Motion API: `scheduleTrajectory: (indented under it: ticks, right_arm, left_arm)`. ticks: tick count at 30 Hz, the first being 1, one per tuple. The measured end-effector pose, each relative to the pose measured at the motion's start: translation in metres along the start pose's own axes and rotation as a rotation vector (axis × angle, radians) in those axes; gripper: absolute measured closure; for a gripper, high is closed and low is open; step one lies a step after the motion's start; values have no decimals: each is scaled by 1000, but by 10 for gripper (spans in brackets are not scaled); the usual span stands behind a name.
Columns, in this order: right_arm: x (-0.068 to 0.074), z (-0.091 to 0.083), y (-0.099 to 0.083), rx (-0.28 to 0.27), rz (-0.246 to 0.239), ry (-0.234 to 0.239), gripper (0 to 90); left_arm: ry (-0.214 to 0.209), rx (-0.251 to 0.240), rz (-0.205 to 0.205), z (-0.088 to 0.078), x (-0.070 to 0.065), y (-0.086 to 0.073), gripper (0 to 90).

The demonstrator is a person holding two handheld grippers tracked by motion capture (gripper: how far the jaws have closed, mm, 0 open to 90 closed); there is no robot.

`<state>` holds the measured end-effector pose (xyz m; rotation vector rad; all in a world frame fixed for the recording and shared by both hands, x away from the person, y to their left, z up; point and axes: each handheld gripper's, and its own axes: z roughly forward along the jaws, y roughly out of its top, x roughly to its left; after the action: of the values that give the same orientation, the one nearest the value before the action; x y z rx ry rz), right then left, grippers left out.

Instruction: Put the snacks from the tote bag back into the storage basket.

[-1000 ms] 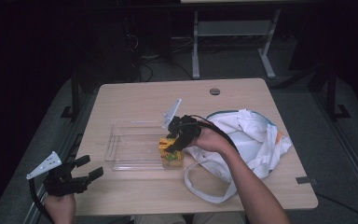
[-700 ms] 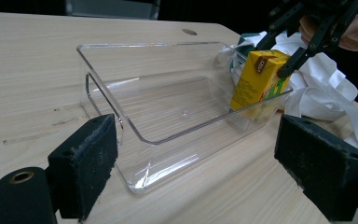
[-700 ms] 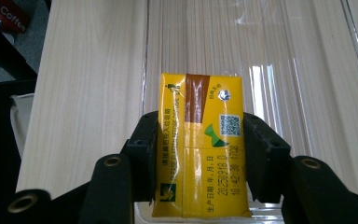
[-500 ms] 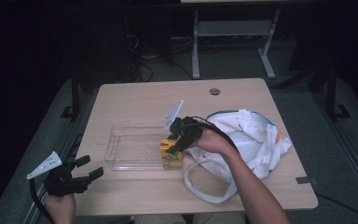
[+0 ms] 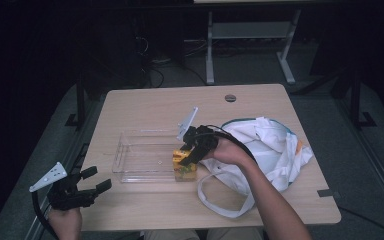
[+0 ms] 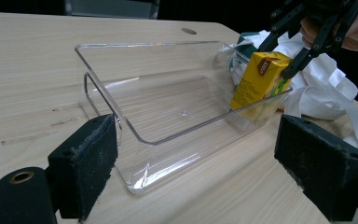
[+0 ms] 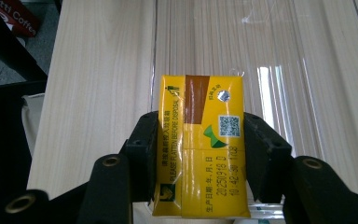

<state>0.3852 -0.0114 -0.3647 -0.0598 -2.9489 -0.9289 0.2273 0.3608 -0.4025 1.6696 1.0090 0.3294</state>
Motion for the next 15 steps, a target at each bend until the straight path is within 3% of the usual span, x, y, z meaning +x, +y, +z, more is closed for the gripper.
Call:
scheduleTrajectory:
  ticks: [15]
  right_arm:
    - [3, -1, -2, -7, 6, 9, 506]
  left_arm:
    - [0, 0, 0, 0, 0, 0, 126]
